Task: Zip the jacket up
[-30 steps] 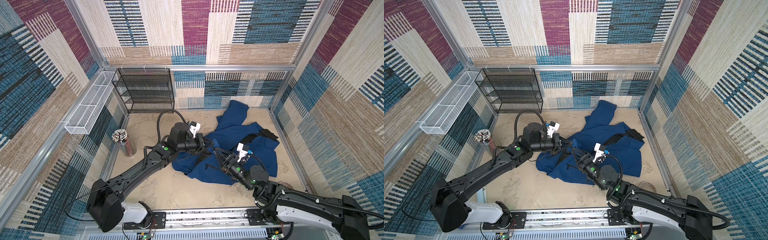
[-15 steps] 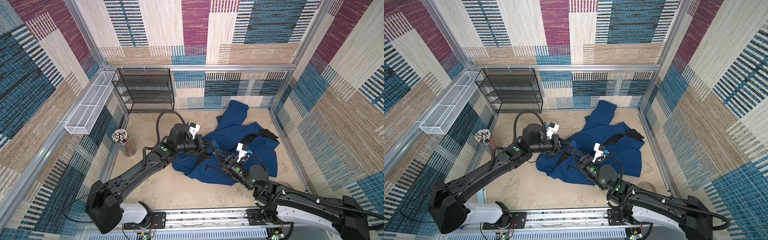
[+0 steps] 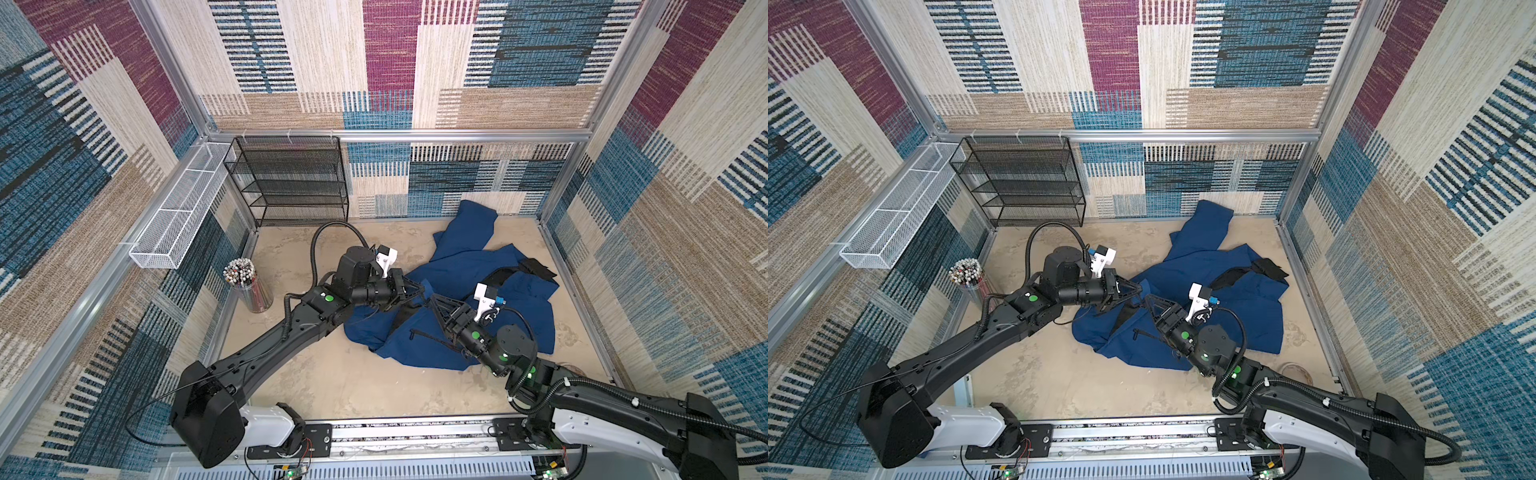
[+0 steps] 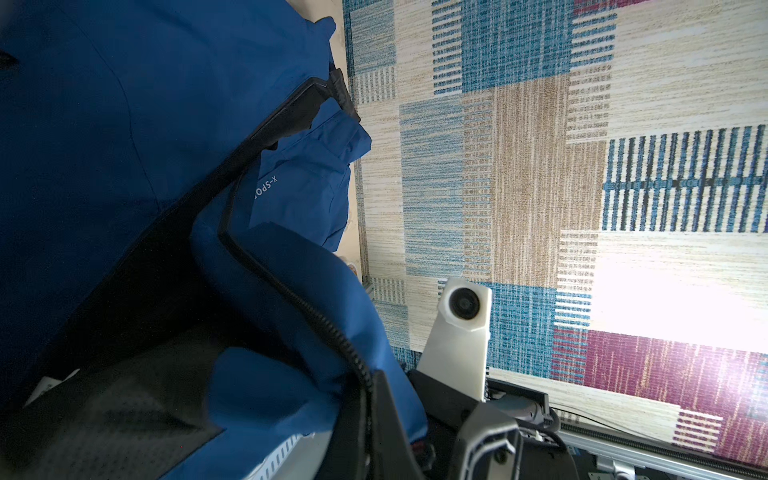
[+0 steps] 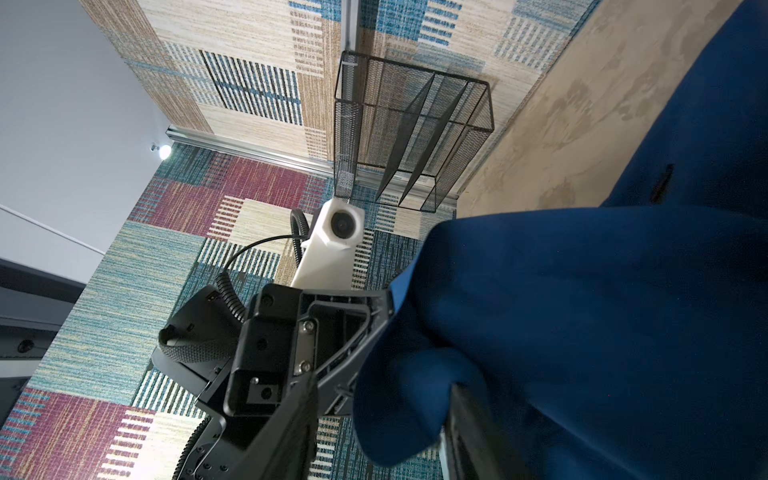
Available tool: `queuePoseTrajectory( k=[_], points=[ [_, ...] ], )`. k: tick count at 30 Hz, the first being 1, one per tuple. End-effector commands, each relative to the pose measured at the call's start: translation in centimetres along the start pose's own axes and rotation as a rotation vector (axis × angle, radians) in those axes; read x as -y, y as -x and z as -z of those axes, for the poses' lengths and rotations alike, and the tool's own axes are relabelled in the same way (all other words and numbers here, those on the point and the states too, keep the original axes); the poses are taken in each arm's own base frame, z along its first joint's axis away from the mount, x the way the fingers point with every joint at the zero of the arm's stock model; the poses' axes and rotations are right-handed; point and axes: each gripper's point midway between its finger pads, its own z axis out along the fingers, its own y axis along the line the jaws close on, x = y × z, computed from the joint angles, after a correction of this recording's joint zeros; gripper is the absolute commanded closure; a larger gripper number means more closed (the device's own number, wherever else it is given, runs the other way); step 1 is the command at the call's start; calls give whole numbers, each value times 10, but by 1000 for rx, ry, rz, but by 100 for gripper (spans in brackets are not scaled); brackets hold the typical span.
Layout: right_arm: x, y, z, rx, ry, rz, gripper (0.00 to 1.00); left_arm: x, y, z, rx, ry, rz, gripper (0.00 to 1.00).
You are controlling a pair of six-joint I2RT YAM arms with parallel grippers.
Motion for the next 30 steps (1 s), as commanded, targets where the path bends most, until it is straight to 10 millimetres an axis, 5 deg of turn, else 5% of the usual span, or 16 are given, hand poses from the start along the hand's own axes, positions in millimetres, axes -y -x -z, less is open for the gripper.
queuePoseTrajectory(
  k=[1,6,22,30],
  points=[
    [-12,-7,-5,-43,43,24,52,7,0,2,2,-15,-32,100],
    [-11,-8,-7,-49,14,38,66,5,0,4,4,-13,-31,100],
    [0,4,4,-3,-12,39,59,1,3,8,13,-7,-28,100],
    [-3,4,1,-12,4,50,85,3,3,8,10,-10,-30,100]
  ],
)
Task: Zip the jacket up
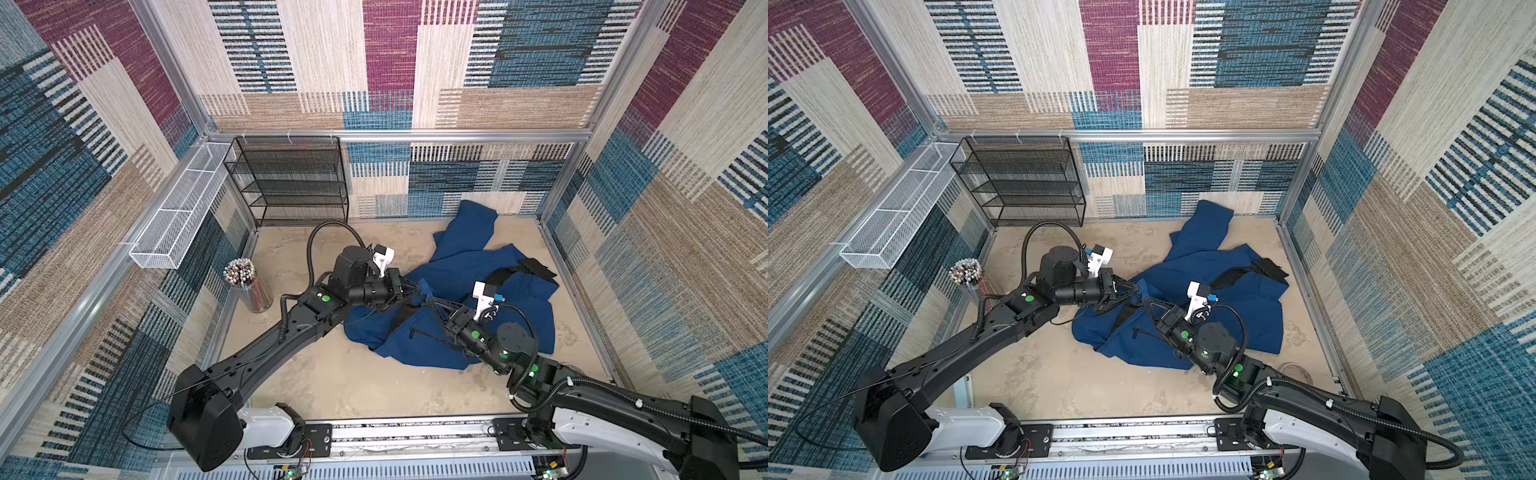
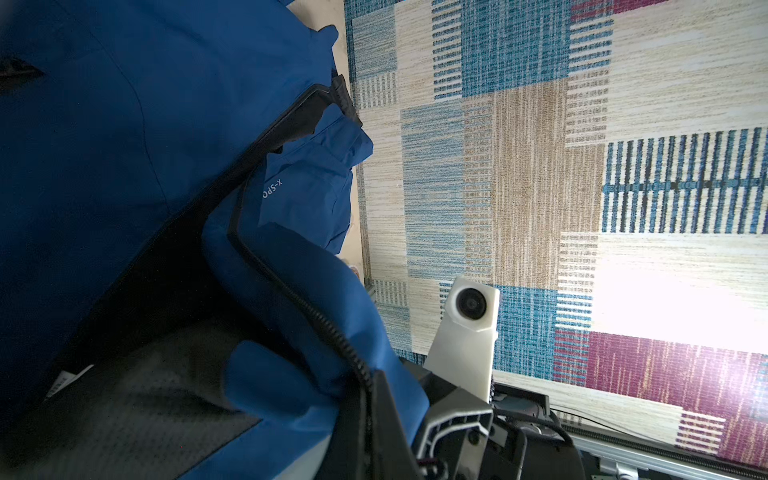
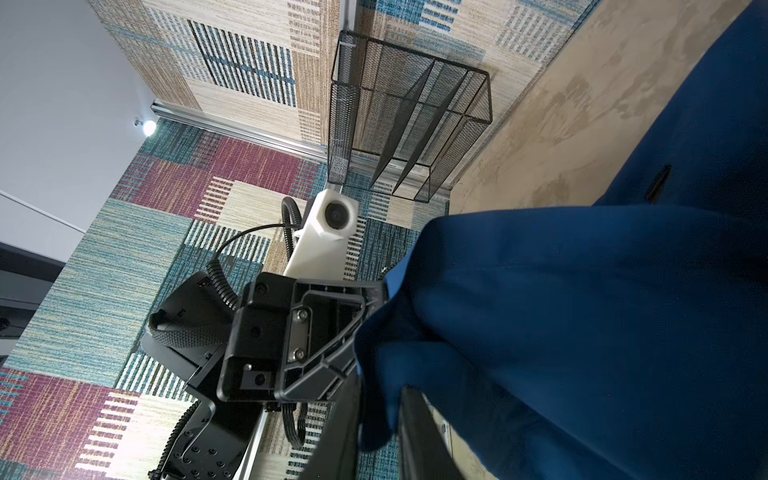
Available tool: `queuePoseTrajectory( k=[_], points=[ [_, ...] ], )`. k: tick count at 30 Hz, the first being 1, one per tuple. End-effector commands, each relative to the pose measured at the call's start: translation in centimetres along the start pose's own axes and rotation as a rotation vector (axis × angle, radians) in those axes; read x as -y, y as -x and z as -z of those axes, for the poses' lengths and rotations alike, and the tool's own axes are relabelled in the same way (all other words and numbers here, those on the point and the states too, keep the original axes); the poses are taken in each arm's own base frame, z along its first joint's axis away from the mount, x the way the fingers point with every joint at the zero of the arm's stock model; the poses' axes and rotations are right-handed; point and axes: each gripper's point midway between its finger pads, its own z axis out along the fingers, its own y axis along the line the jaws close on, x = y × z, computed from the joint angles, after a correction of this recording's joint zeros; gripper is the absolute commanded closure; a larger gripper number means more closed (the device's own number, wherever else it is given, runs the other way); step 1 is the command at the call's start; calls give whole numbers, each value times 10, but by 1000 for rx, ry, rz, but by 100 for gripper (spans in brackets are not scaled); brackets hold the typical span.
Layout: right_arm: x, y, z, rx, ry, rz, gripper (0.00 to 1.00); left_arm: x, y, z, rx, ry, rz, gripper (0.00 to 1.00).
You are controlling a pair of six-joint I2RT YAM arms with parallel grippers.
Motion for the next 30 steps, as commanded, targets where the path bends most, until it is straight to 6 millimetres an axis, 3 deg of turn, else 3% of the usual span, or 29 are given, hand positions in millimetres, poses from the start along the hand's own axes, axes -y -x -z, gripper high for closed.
queuePoseTrajectory(
  k=[1,6,9,10,12,15,20,26,30],
  points=[
    [-6,1,-1,3,27,10,88,6,0,2,-1,-17,-27,100],
    [-6,-2,-2,-11,35,5,99,7,1,3,1,-17,-29,100],
    [-7,0,0,-3,52,-7,100,9,2,4,3,-17,-33,100],
    [-8,1,1,1,61,-16,100,9,2,4,3,-15,-33,95],
    [-7,3,4,14,72,-52,100,8,3,6,6,-12,-35,70],
    [-1,8,11,41,94,-128,100,4,6,9,21,-6,-34,54],
    [4,19,27,94,125,-215,100,-2,21,26,94,17,-47,45],
    [15,32,51,141,101,-342,100,-59,16,28,31,204,-67,47],
    [34,33,64,147,-6,-372,100,-82,26,25,22,247,-91,47]
  ],
)
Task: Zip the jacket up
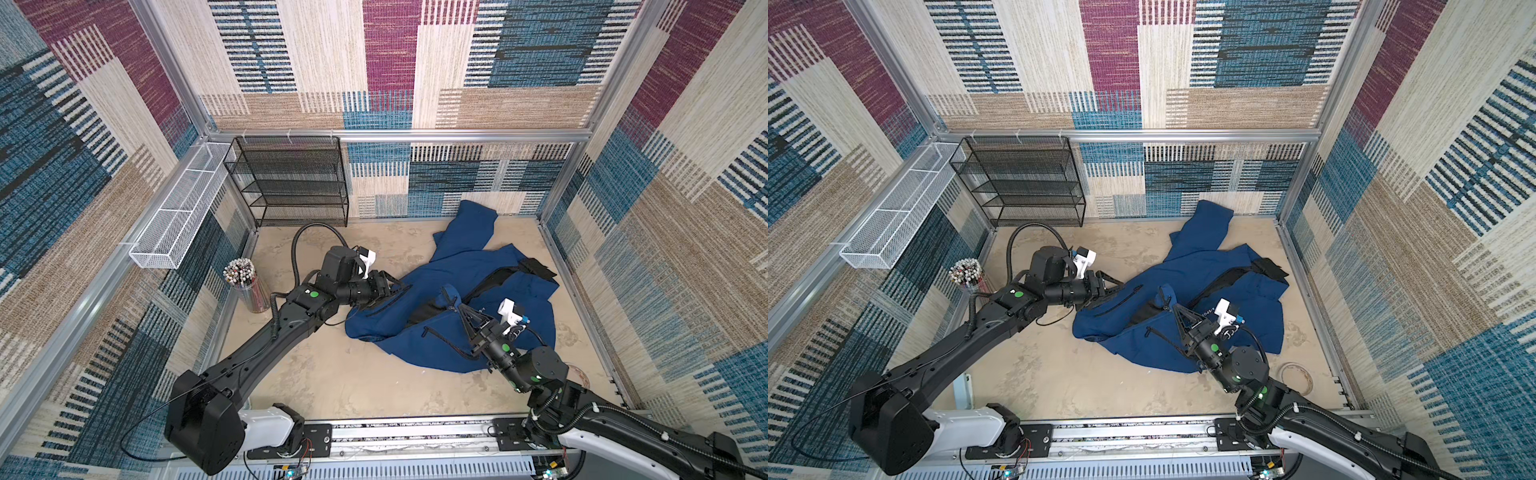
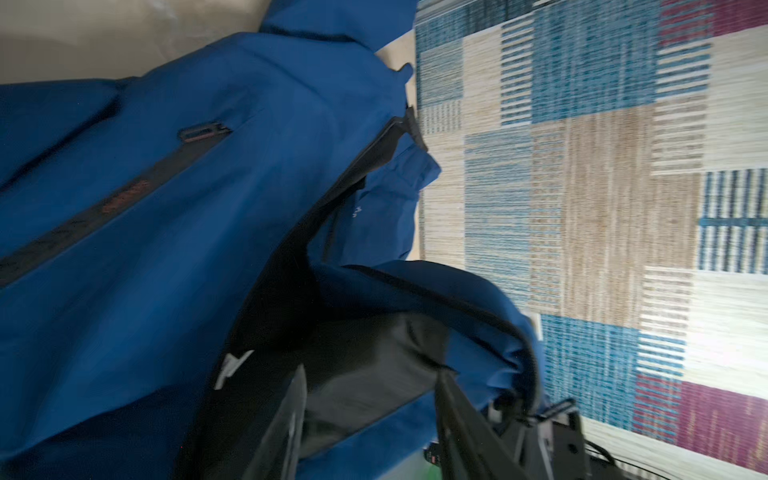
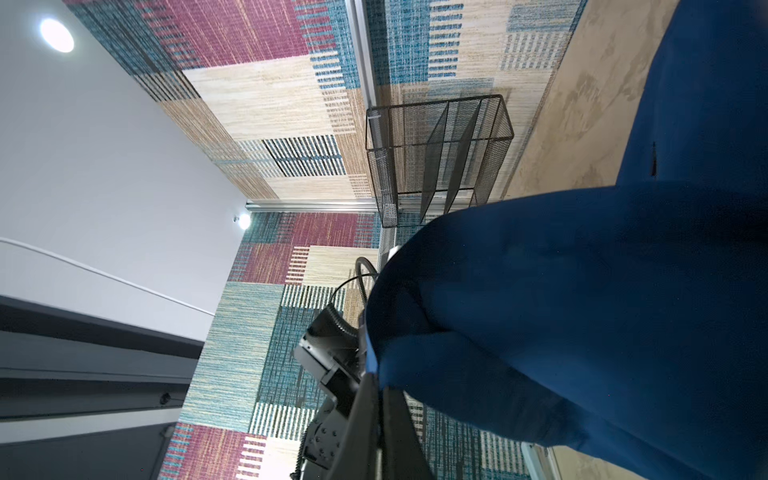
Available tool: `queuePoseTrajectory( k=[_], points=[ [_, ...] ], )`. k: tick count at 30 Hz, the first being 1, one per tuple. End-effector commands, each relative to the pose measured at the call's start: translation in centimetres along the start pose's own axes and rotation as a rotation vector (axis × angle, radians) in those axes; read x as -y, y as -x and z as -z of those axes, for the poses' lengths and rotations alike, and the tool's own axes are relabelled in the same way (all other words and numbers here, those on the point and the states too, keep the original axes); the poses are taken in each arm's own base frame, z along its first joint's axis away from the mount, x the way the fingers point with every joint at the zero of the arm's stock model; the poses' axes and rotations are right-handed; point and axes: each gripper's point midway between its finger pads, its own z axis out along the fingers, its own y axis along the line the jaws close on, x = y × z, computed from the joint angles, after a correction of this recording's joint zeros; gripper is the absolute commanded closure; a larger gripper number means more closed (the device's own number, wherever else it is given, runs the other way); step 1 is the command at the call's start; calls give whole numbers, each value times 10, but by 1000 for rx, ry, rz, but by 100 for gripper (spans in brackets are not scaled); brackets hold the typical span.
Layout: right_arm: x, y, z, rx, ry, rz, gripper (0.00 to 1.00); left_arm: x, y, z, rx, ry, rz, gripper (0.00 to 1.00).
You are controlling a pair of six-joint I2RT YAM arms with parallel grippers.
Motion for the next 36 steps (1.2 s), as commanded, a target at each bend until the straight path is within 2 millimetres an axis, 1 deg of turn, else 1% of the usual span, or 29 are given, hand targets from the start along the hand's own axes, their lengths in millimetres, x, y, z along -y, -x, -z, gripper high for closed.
queuePoseTrajectory(
  k=[1,2,5,7,8,9,11,12,14,15,17,19,20,21,22,23,24,26,28,30,34,35,36],
  points=[
    [29,14,12,63,-153,-33,100,-20,5,-6,-24,68,-93,47],
    [35,18,18,79,-198,-47,100,-21,11,-7,-26,92,-121,47],
    [54,26,33,114,-294,-82,100,-36,27,-14,-43,187,-182,47],
    [70,31,39,137,-330,-104,100,-44,41,-24,-62,236,-218,47],
    [81,32,42,148,-355,-119,100,-44,46,-30,-78,247,-235,47],
    [90,33,44,155,-372,-129,100,-46,53,-38,-97,265,-253,47],
    [101,33,44,161,-388,-147,100,-50,65,-56,-145,290,-277,46],
    [105,34,44,167,-393,-149,100,-53,70,-66,-168,302,-286,45],
    [106,36,45,180,-405,-141,100,-57,78,-87,-198,306,-316,44],
    [106,37,45,188,-406,-139,100,-61,80,-99,-215,318,-343,42],
    [106,37,45,191,-406,-138,100,-66,80,-120,-256,340,-404,41],
    [108,38,45,194,-408,-144,100,-70,73,-142,-320,345,-463,39],
    [108,37,44,190,-402,-146,100,-69,70,-150,-339,337,-492,35],
    [108,37,44,191,-399,-149,100,-68,67,-159,-357,327,-520,29],
    [107,37,43,191,-397,-148,100,-67,65,-166,-370,319,-547,25],
    [106,37,43,191,-394,-145,100,-66,63,-172,-372,312,-570,23],
    [105,37,42,190,-395,-141,100,-65,64,-177,-372,312,-603,18],
    [103,36,41,188,-392,-139,100,-68,66,-184,-366,340,-663,15],
    [104,35,41,183,-393,-139,100,-72,65,-193,-377,388,-723,13],
    [104,35,40,180,-390,-139,100,-81,58,-204,-413,454,-787,12],
    [102,33,36,174,-382,-128,100,-101,40,-232,-476,548,-858,11],
    [100,32,35,172,-376,-126,100,-106,36,-237,-482,559,-857,12],
    [98,32,33,171,-372,-123,100,-107,33,-239,-488,558,-853,15]
  ],
)
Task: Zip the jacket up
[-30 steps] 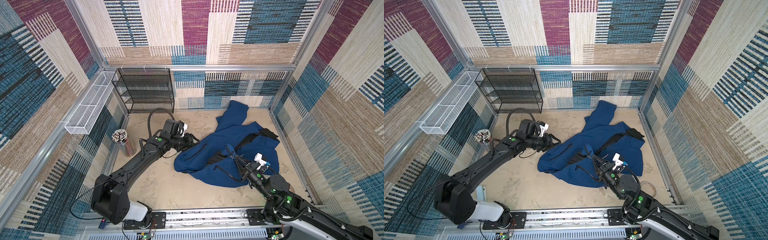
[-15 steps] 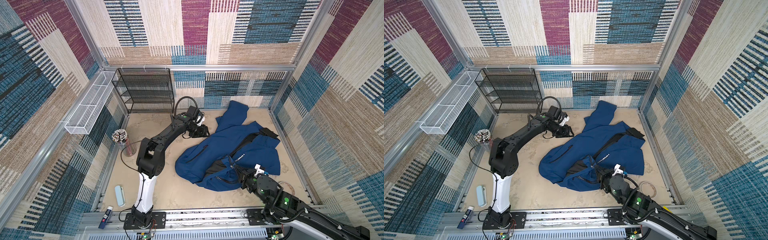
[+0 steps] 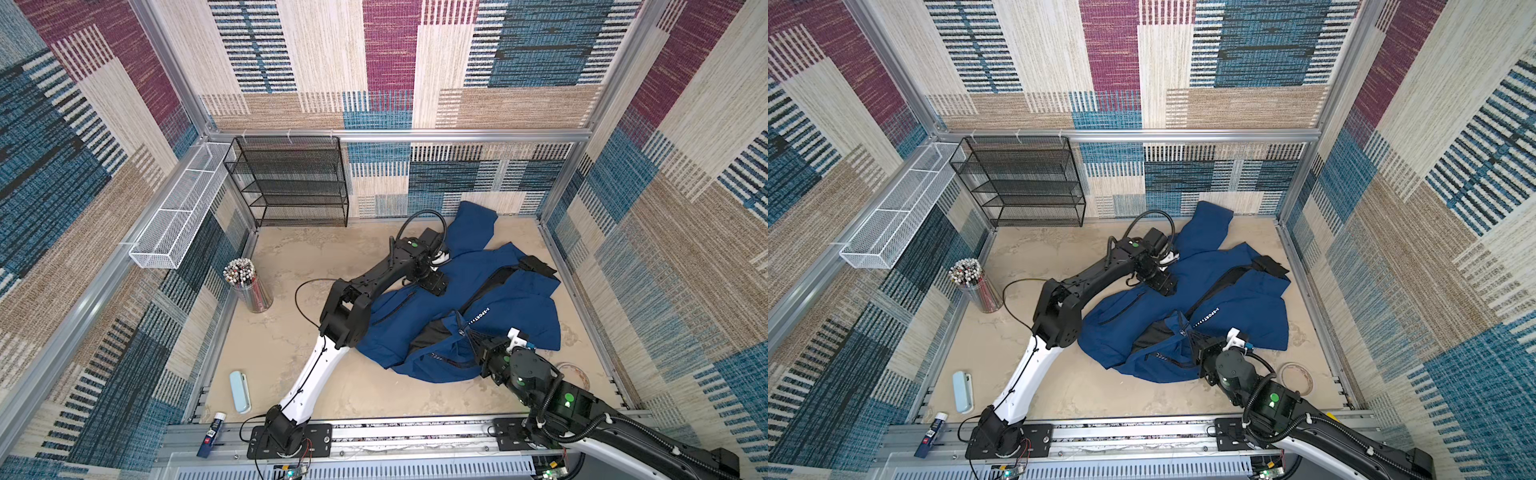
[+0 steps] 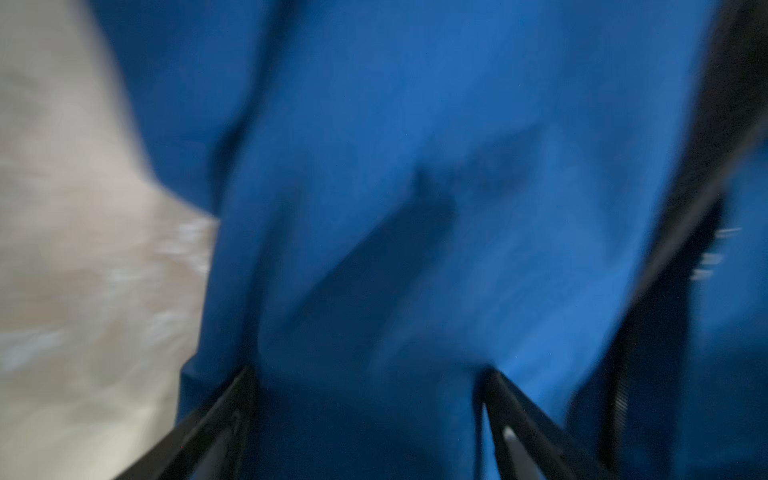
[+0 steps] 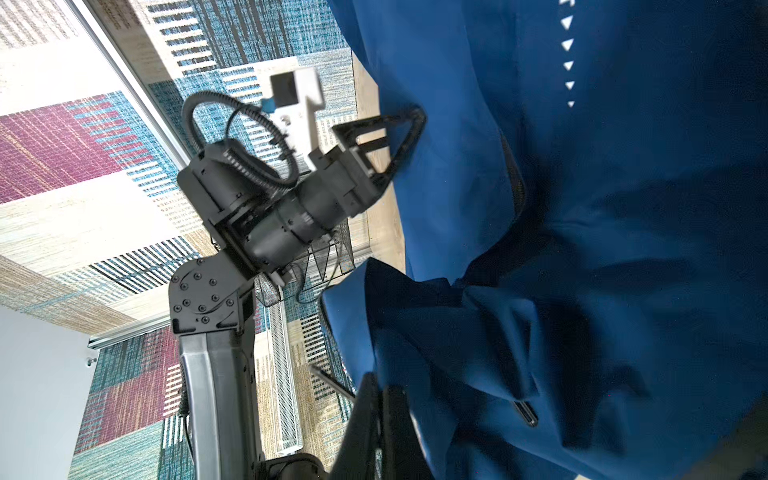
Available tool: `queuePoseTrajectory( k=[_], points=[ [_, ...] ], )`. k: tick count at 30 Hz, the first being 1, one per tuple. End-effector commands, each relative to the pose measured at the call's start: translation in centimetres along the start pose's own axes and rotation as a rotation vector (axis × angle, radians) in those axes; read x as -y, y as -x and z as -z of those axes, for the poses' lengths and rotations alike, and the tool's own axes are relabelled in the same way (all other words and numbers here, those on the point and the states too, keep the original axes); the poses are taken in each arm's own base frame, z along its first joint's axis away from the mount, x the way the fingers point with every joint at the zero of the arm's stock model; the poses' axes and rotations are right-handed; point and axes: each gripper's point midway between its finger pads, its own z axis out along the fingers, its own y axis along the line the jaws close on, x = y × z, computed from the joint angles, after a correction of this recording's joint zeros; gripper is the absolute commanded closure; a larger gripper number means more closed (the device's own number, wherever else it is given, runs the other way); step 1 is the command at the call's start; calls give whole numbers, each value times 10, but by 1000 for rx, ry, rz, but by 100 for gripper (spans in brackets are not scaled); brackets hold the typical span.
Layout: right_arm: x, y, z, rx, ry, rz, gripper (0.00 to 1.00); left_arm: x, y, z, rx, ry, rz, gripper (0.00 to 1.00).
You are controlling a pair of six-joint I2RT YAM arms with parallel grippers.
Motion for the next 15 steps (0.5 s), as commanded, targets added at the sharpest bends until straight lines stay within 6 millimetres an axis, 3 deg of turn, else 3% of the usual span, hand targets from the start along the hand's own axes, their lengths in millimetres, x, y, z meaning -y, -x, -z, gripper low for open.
queuePoseTrajectory(
  k=[1,2,3,5,6,8,10,15],
  points=[
    [-17,-4,0,-7,51,0,100,-10,-16,-9,-71,67,-38,20],
    [-20,-5,0,-6,54,8,100,-9,-17,-9,-74,64,-27,29],
    [-22,-5,0,-5,53,20,100,-9,-18,-8,-75,68,-19,47],
    [-26,-5,0,0,60,34,100,-14,-17,-3,-68,88,-5,93],
    [-28,-6,0,0,63,35,100,-15,-14,4,-56,82,5,100],
    [-32,-6,-1,6,72,44,100,-22,-3,28,-7,66,42,100],
    [-40,-8,-3,17,94,73,100,-33,17,68,88,58,94,100],
    [-90,-12,-14,54,186,178,100,-72,53,207,375,57,268,100]
  ],
)
